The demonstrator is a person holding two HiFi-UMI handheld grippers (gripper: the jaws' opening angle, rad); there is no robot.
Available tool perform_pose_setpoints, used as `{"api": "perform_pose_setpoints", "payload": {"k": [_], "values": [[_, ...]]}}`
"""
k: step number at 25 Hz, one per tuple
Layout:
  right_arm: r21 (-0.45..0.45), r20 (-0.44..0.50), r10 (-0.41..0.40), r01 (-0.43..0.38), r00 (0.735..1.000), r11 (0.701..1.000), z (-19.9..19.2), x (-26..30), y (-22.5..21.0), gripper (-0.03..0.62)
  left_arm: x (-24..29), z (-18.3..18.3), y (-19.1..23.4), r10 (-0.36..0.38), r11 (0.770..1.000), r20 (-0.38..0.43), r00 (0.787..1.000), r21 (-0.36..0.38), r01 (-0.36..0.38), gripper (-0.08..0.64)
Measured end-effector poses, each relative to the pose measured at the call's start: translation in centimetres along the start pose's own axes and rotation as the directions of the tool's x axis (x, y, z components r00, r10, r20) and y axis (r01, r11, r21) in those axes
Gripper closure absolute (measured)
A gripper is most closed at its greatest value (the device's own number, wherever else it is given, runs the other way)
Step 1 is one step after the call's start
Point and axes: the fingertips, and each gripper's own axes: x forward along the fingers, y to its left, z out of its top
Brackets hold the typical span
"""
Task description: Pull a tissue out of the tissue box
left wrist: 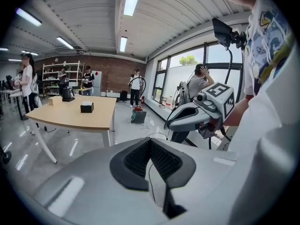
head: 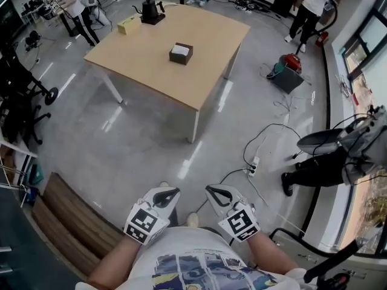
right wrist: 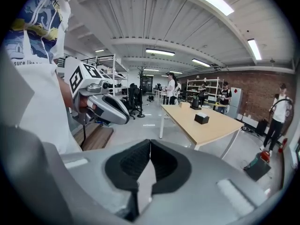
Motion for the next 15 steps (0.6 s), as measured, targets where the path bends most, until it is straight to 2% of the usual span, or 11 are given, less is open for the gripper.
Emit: {"api": "perform_pose_setpoints", "payload": {"k": [4, 7, 15], "values": [[-0.012, -0.014, 0.003, -0.004, 1.0, 1.0, 2.8, 3.5, -1.0, 0.588, 0.2, 2.5, 4.2, -0.015, 0.999, 0.044, 0.999, 0.041, 0.013, 0.557], [-0.069, -0.025, -0.011, 0.009, 1.0, 0.998, 5.5, 6.3, -2.3, 0.588, -0.2, 3.2, 8.1, -0.017, 1.0, 0.058, 0.998, 0.023, 0.016, 0.557], [-0.038, -0.049, -0.068, 0.066, 0.997, 0.997, 9.4, 13.0, -5.7, 0.588, -0.8, 3.5, 17.1, -0.053, 0.996, 0.038, 0.998, 0.075, 0.05, 0.557]]}}
